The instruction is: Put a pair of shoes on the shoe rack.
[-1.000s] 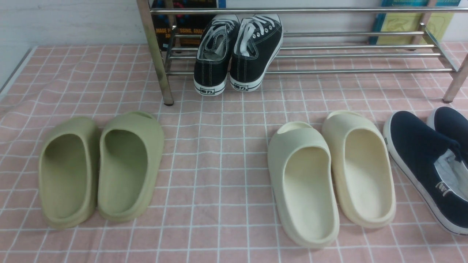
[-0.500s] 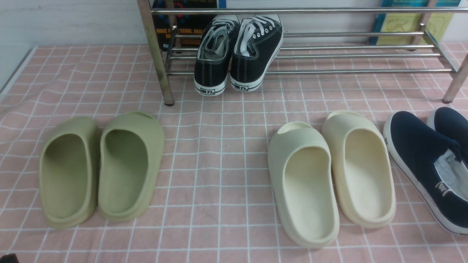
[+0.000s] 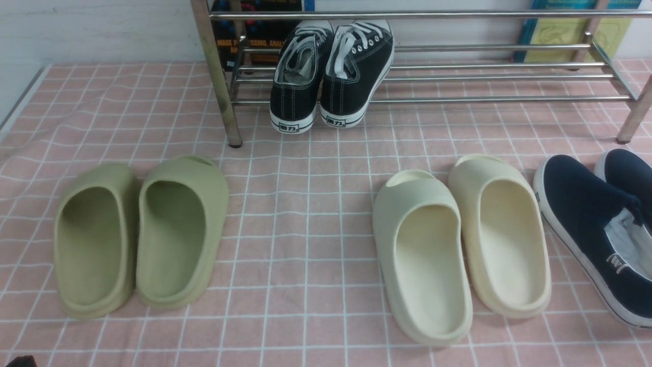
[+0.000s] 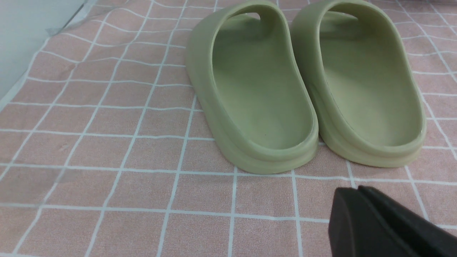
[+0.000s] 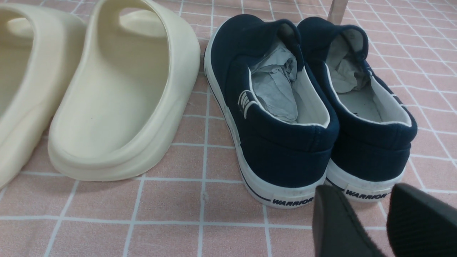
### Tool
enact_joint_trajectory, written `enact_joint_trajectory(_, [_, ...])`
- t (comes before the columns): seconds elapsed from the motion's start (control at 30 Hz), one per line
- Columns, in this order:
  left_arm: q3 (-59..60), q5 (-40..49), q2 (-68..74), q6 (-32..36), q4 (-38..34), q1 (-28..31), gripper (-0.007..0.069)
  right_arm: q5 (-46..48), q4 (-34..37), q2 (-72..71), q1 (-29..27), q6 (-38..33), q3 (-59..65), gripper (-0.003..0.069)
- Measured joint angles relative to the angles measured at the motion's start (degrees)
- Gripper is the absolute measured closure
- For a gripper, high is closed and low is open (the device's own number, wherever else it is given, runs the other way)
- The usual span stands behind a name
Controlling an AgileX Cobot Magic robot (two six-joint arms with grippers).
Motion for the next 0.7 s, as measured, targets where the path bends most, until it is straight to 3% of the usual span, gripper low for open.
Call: enact_joint_trajectory(0.7, [0.00,0.10,0.00,0.00,-0.11,0.00,0.0587,0.00,0.01,0.00,0.00,0.00,0.00,0.0421])
